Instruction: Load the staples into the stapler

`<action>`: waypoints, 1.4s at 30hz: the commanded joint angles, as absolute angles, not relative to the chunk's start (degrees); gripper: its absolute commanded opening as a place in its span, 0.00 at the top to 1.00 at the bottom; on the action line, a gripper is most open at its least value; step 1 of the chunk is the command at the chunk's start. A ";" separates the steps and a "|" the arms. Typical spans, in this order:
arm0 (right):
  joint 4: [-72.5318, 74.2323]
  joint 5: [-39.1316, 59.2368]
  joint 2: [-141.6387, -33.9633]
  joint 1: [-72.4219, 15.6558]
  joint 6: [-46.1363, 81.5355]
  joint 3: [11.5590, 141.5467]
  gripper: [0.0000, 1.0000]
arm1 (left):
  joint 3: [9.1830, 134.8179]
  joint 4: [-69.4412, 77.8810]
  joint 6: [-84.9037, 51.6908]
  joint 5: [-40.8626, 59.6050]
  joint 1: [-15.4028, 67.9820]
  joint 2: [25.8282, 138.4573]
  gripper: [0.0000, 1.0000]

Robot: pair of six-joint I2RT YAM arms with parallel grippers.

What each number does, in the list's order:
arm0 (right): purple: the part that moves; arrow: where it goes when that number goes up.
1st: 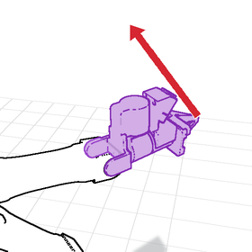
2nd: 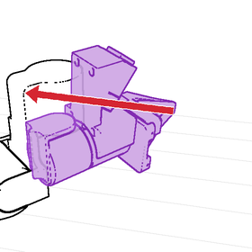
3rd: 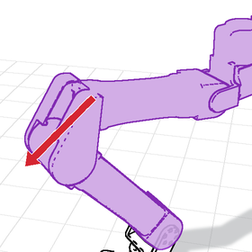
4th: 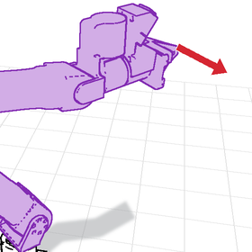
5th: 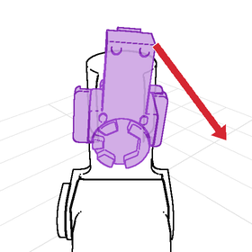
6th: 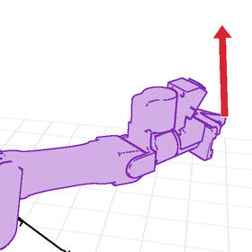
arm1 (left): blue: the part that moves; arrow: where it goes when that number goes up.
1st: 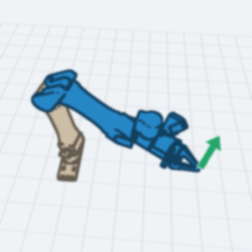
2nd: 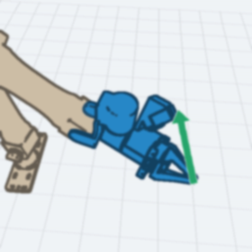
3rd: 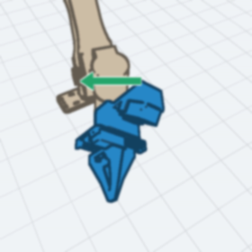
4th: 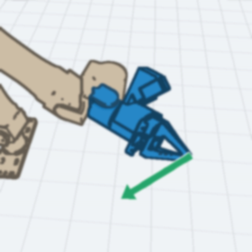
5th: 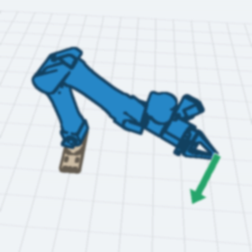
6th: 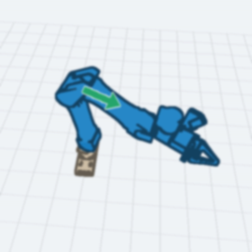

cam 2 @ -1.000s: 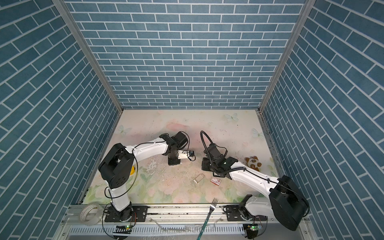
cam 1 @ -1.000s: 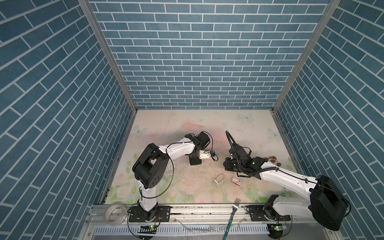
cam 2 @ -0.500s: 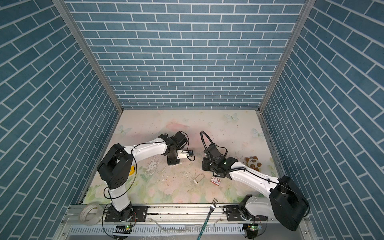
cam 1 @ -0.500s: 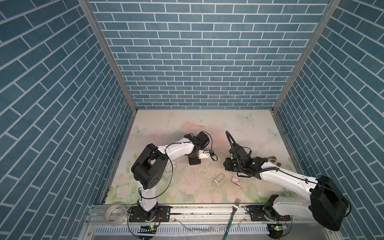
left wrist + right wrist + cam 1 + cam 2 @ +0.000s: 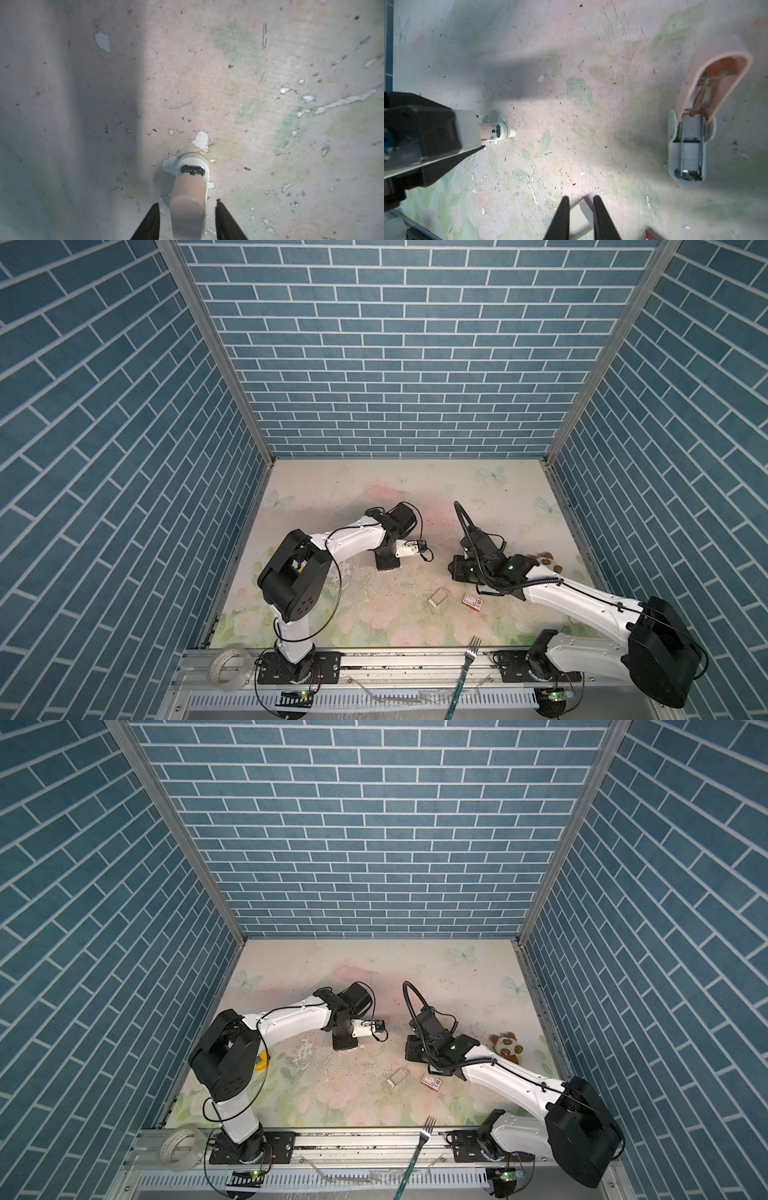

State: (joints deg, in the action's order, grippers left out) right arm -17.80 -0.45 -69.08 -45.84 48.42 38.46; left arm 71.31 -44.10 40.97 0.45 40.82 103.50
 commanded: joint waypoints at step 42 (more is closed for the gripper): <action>-15.50 -5.77 -79.69 -31.64 32.17 39.20 0.47 | 75.31 -58.77 37.90 14.50 38.43 82.42 0.22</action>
